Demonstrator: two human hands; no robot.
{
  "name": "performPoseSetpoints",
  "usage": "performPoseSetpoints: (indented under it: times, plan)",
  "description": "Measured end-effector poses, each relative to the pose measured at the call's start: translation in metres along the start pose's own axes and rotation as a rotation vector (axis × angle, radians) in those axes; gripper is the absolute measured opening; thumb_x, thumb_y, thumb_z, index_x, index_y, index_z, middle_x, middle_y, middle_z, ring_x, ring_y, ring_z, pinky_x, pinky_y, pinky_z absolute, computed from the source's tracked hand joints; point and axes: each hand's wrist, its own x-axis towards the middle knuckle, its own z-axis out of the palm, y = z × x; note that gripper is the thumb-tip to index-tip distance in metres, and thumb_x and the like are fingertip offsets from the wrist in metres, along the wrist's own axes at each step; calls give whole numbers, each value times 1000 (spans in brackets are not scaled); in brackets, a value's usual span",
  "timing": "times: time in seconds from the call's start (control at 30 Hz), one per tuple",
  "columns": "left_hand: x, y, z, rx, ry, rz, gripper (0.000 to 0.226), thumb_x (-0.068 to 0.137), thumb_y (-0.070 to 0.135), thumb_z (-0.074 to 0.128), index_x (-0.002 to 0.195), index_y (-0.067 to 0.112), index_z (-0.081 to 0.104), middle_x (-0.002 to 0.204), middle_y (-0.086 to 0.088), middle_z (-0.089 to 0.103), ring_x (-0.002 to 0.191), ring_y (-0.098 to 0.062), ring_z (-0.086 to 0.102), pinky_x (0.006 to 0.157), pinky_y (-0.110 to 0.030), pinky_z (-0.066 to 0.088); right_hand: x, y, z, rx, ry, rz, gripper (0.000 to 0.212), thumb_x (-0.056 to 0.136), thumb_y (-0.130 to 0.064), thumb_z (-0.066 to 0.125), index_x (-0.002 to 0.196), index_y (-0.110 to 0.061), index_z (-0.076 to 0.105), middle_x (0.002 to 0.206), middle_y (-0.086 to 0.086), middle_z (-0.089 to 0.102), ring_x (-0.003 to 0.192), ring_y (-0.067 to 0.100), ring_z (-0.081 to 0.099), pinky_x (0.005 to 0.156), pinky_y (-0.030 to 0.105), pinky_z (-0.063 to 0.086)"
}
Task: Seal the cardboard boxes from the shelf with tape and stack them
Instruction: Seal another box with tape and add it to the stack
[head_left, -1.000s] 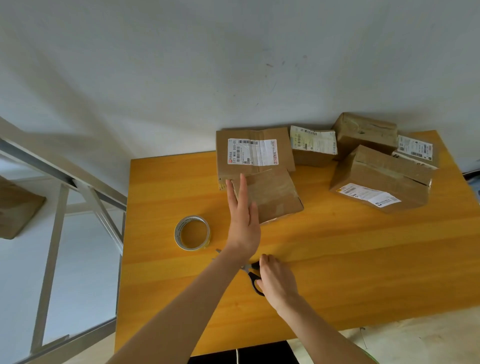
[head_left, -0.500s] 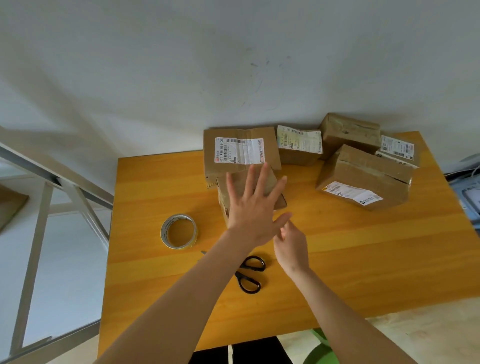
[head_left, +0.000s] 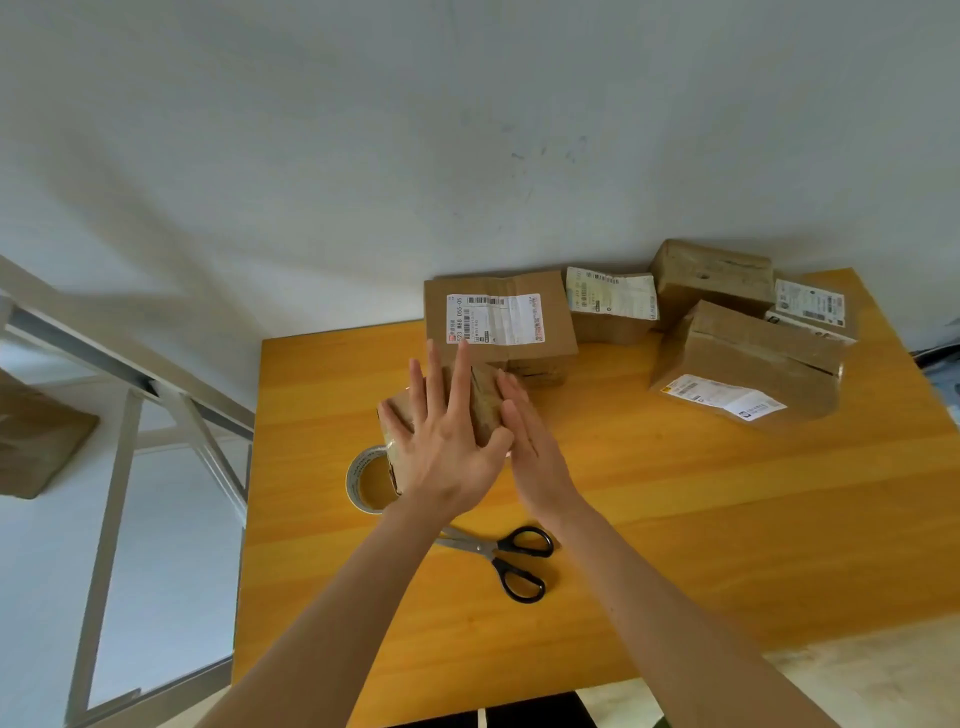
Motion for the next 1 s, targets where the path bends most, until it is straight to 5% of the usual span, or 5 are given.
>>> performPoseSetpoints:
  times: [0.23,0.33,0.57,0.7,1.0]
  plan:
    - [-13,-36,-14,-401,8,-245,80,77,53,44,133,68,-12,155,21,-22,144,-23,-21,111,-62,-10,30,11,15,-353,41,130,56,103,-48,30,154,-27,21,163,-5,14,150,14,8,121,45,12]
    - [-14,-43,-19,-500,10,-289,81,77,55,45,133,67,-13,154,23,-20,144,-21,-20,111,-61,-10,37,13,17,-183,75,270,67,98,-55,41,155,-29,19,160,-1,20,147,22,18,118,48,21]
    - [-13,-47,-13,-732,-30,-341,89,87,54,53,150,36,-7,158,17,-8,147,-15,-5,118,-54,6,29,13,8,-38,325,306,73,87,-55,62,145,-17,41,138,0,50,127,18,46,97,27,39]
    - [-5,-39,3,-902,-161,-314,76,95,40,52,149,43,-2,160,12,1,147,-18,5,117,-50,17,21,17,-21,-16,424,323,60,81,-52,71,128,-17,56,124,4,59,115,21,56,100,41,48]
    - [12,-48,35,-1016,-272,-354,67,97,34,52,144,56,9,146,15,36,125,-12,45,103,-31,41,9,29,-52,71,559,284,26,93,-33,63,116,-22,57,111,-5,58,107,14,56,78,18,46]
